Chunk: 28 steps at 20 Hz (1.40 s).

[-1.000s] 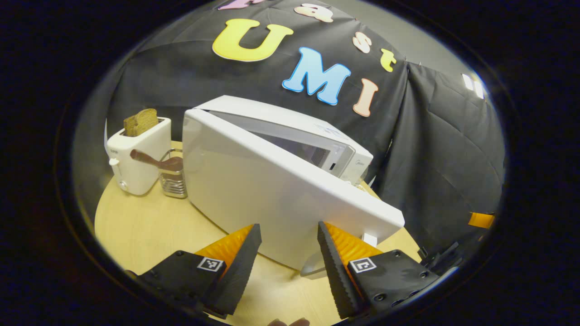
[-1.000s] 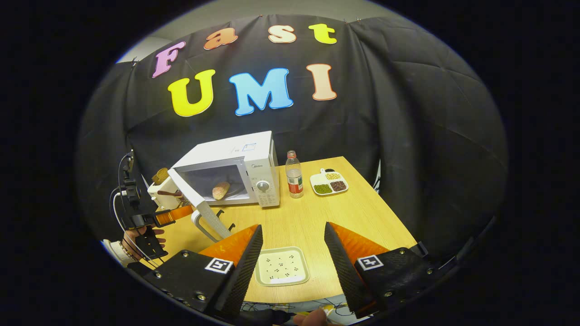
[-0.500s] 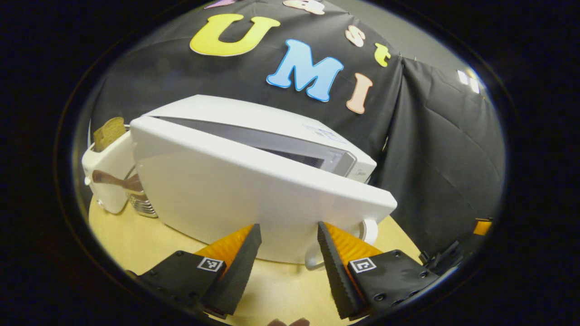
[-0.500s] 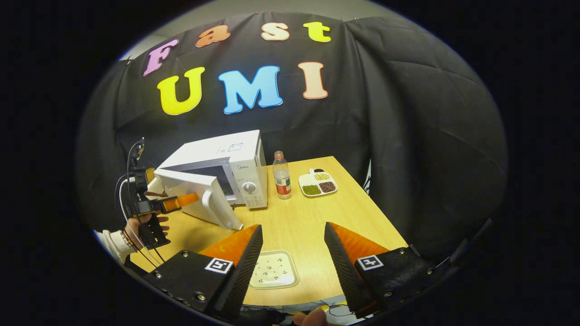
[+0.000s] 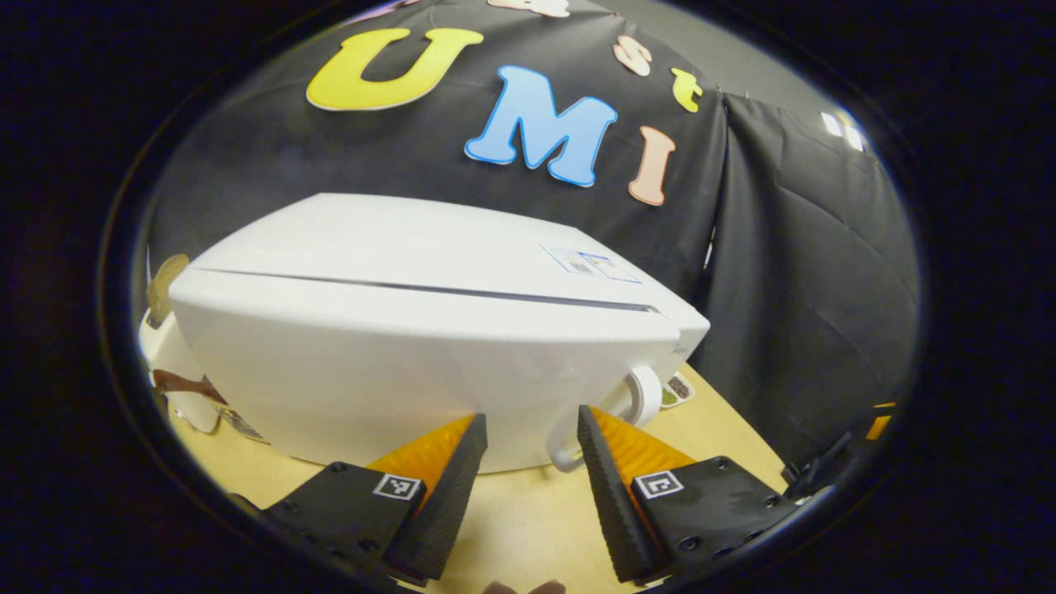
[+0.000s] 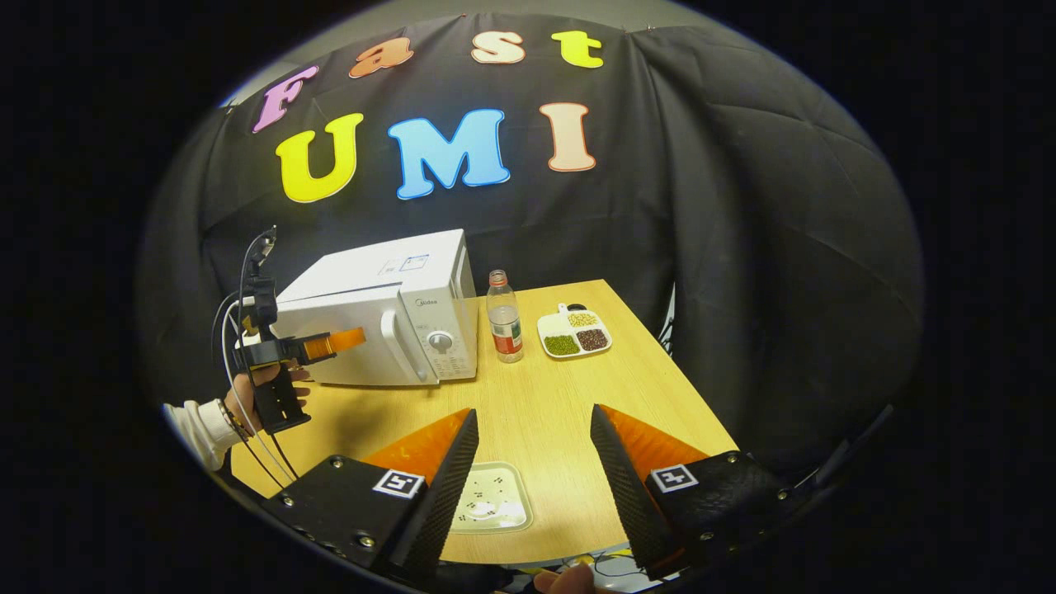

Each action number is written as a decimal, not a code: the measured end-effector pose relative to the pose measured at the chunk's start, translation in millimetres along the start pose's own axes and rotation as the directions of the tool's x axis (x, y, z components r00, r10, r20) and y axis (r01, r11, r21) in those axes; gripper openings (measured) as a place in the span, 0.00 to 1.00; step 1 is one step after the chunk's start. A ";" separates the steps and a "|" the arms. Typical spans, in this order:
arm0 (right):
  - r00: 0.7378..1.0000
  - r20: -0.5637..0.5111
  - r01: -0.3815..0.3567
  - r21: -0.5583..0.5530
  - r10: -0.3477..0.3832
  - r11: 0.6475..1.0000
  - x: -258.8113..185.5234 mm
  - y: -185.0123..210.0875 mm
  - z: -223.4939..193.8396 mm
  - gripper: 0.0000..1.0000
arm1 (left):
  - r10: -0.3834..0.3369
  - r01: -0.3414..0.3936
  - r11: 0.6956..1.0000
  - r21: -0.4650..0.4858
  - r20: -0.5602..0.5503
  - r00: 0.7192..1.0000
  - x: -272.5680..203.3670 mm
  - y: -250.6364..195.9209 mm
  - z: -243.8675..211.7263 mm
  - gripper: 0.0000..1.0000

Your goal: Open the microwave oven with the left hand, put the food in, and close the microwave oven.

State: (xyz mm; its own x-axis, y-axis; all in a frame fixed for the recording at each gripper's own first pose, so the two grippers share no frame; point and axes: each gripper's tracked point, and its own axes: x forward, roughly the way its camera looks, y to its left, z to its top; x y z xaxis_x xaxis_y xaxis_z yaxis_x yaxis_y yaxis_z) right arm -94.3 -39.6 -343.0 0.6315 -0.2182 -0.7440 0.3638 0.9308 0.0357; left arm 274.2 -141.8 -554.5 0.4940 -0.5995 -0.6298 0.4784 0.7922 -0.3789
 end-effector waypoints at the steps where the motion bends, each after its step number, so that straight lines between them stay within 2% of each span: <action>1: 1.000 -0.001 0.004 -0.009 -0.004 1.000 1.2 -4.1 0.7 0.84 | -0.002 0.002 1.000 0.002 -0.006 1.000 7.2 1.1 -1.6 0.80; 4: 1.000 0.002 0.008 -0.011 -0.008 1.000 2.8 -11.6 4.4 0.84 | -0.009 0.009 1.000 0.002 -0.020 1.000 11.1 -0.7 -4.2 0.79; 8: 1.000 0.015 -0.004 0.005 0.004 1.000 1.3 -17.6 7.2 0.84 | 0.019 -0.019 1.000 -0.018 -0.010 1.000 13.5 1.2 -5.8 0.77; 10: 1.000 0.018 -0.011 -0.004 0.011 1.000 -2.7 -19.7 6.3 0.84 | 0.030 -0.030 1.000 0.006 -0.019 0.999 16.1 6.4 -10.2 0.74; 11: 1.000 0.024 -0.015 -0.006 0.015 1.000 -5.4 -20.7 6.9 0.84 | 0.044 -0.043 0.999 0.003 -0.028 0.999 17.1 10.4 -13.4 0.72; 14: 0.999 0.029 -0.033 0.000 0.033 0.999 -12.9 -21.3 2.8 0.84 | 0.140 -0.141 0.990 -0.025 -0.044 0.989 16.3 30.0 -21.0 0.72; 16: 0.998 0.030 -0.050 -0.009 0.051 0.999 -20.8 -20.3 -0.6 0.84 | 0.174 -0.176 0.984 -0.033 -0.057 0.983 18.9 32.0 -24.3 0.72; 19: 0.998 0.037 -0.058 -0.025 0.058 0.998 -31.3 -26.9 -7.2 0.84 | 0.200 -0.200 0.980 -0.006 -0.032 0.979 20.7 33.3 -14.8 0.71; 24: 0.996 0.030 -0.086 -0.003 0.086 0.996 -48.7 -40.7 -25.4 0.84 | 0.216 -0.220 0.973 -0.070 -0.059 0.975 24.7 23.3 -24.8 0.72; 25: 0.994 0.039 -0.098 0.008 0.098 0.995 -50.2 -42.7 -25.9 0.84 | 0.233 -0.235 0.971 -0.047 -0.053 0.971 19.9 23.9 -28.4 0.75; 26: 0.993 0.039 -0.113 0.020 0.112 0.993 -51.3 -46.7 -29.0 0.84 | 0.266 -0.269 0.962 -0.034 -0.078 0.961 10.6 26.6 -42.2 0.72; 28: 0.989 0.036 -0.142 0.034 0.140 0.989 -51.2 -53.9 -27.9 0.84 | 0.277 -0.287 0.956 -0.065 -0.133 0.952 -18.9 16.7 -79.4 0.75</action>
State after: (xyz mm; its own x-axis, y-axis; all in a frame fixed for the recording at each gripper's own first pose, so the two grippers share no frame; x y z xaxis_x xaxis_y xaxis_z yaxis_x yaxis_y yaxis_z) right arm -165.3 -70.4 -325.4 0.7004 -0.0957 -0.7073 0.2936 0.9419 0.1633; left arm 215.2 -108.1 -602.7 0.5056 -0.3363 -0.7945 0.2683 0.9365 -0.2256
